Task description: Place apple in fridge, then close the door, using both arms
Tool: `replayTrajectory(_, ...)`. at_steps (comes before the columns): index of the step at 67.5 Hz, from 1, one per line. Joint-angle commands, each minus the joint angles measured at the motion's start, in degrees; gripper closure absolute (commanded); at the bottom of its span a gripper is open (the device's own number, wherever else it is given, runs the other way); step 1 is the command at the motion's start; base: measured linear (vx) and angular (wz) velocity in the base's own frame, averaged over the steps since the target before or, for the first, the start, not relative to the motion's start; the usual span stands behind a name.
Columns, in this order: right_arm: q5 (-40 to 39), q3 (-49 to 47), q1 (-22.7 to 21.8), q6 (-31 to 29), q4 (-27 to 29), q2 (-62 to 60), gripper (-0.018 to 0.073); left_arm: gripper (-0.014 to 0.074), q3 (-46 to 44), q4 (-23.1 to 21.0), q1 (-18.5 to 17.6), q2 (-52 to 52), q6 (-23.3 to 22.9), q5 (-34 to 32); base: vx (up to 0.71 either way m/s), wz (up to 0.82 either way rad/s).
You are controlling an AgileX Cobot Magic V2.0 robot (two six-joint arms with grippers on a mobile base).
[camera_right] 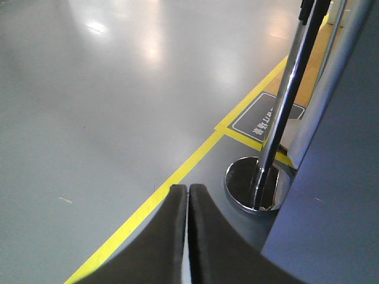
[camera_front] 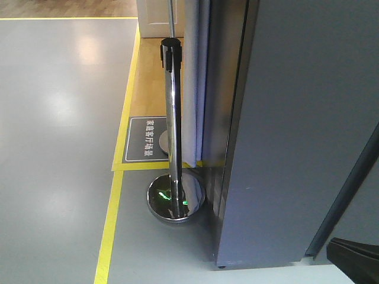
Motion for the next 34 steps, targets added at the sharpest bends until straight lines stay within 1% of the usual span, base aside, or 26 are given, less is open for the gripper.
replayTrajectory(1, -2.00, -1.34, -0.23, 0.05, 2.19, 0.48, 0.0564, 0.0603, 3.77, -7.76, -0.37, -2.02, 9.36, 1.29, 0.00, 0.00)
replayTrajectory(6, -2.00, -1.34, -0.23, 0.05, 2.19, 0.48, 0.0564, 0.0603, 8.68, -12.29, -0.37, -5.20, 12.22, 4.83, 0.00, 0.00)
replayTrajectory(9, -2.00, -1.34, -0.23, 0.05, 2.19, 0.48, 0.0564, 0.0603, 10.91, -14.98, -0.37, -6.86, 12.47, 7.66, 0.00, 0.00)
replayTrajectory(12, -2.00, -1.34, -0.23, 0.05, 2.19, 0.48, 0.0564, 0.0603, 13.24, -16.91, -0.37, -8.72, 13.02, 10.63, 0.00, 0.00)
replayTrajectory(16, -2.00, -1.34, -0.23, 0.05, 2.19, 0.48, 0.0564, 0.0603, 15.54, -18.80, -0.37, -10.74, 15.06, 15.26, 0.00, 0.00)
replayTrajectory(18, -2.00, -1.34, -0.23, 0.05, 2.19, 0.48, 0.0564, 0.0603, 15.95, -19.18, -0.37, -11.84, 15.64, 18.18, 0.00, 0.00)
replayTrajectory(20, -2.00, -1.34, -0.23, 0.05, 2.19, 0.48, 0.0564, 0.0603, 15.68, -19.18, -0.37, -12.65, 16.38, 23.37, 0.00, 0.00)
replayTrajectory(23, -2.00, -1.34, -0.23, 0.05, 2.19, 0.48, 0.0564, 0.0603, 15.42, -19.18, -0.37, -13.66, 17.87, 28.04, 0.00, 0.00)
replayTrajectory(27, -2.00, -1.34, -0.23, 0.05, 2.19, 0.48, 0.0564, 0.0603, 15.42, -19.06, -0.37, -14.88, 19.73, 33.03, 0.00, 0.00)
replayTrajectory(29, -2.00, -1.34, -0.23, 0.05, 2.19, 0.48, 0.0564, 0.0603, 15.42, -19.06, -0.37, -15.58, 21.70, 35.20, 0.00, 0.00)
replayTrajectory(34, -2.00, -1.34, -0.23, 0.05, 2.19, 0.48, 0.0564, 0.0603, 15.72, -19.11, -0.37, -17.22, 25.53, 38.32, 0.00, 0.00)
